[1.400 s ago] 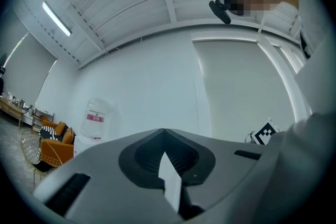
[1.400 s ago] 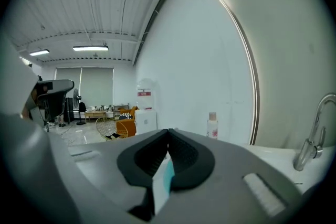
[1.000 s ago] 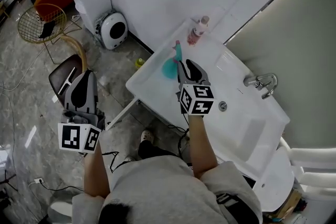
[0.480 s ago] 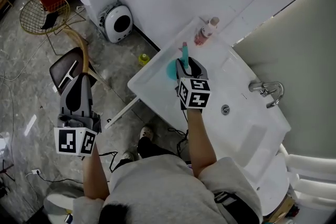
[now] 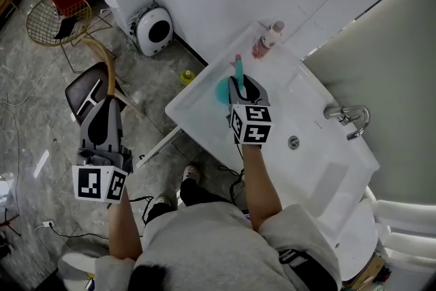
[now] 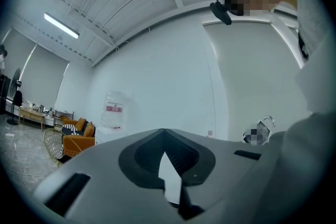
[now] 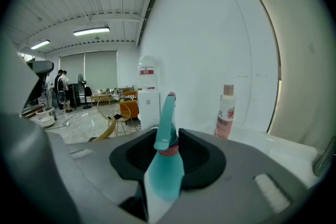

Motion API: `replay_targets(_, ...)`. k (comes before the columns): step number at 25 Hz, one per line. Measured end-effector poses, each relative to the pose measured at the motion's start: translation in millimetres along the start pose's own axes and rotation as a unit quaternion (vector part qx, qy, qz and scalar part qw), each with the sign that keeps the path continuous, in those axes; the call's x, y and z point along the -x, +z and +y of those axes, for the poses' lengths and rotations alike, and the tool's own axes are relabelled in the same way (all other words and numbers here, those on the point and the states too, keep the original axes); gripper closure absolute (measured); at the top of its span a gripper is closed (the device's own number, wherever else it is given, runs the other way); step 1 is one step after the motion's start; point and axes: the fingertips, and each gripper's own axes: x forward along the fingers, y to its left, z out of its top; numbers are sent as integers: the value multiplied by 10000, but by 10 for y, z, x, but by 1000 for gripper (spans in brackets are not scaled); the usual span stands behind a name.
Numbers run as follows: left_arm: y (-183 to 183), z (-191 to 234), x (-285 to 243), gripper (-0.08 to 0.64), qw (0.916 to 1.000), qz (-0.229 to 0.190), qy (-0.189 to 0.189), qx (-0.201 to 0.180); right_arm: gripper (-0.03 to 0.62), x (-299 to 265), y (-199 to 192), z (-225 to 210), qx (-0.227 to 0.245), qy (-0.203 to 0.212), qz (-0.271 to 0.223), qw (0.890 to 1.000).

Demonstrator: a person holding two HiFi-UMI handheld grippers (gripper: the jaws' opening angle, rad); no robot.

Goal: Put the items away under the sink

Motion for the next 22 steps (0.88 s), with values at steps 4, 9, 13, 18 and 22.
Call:
replay_targets(4, 44, -46, 28, 561, 9999, -61, -112, -7, 459, 138, 77, 71, -4, 31, -118, 9999)
replay_targets(9, 117, -71, 79, 561, 9993, -152, -342, 11, 459, 390, 159, 190, -29, -66, -237, 9997)
replay_targets(13, 191, -83, 115, 561, 9977, -231, -638, 43, 459, 646, 238, 304, -95, -215, -385, 9990)
replay_targets(18, 294, -65, 216, 561, 9945, -311, -1001, 58, 459, 952, 331, 462, -126, -480, -541, 9973)
replay_targets(22, 330, 23, 369, 561, 9920, -358, -1204, 126, 459, 1181, 353, 649, -149, -690, -649, 9954)
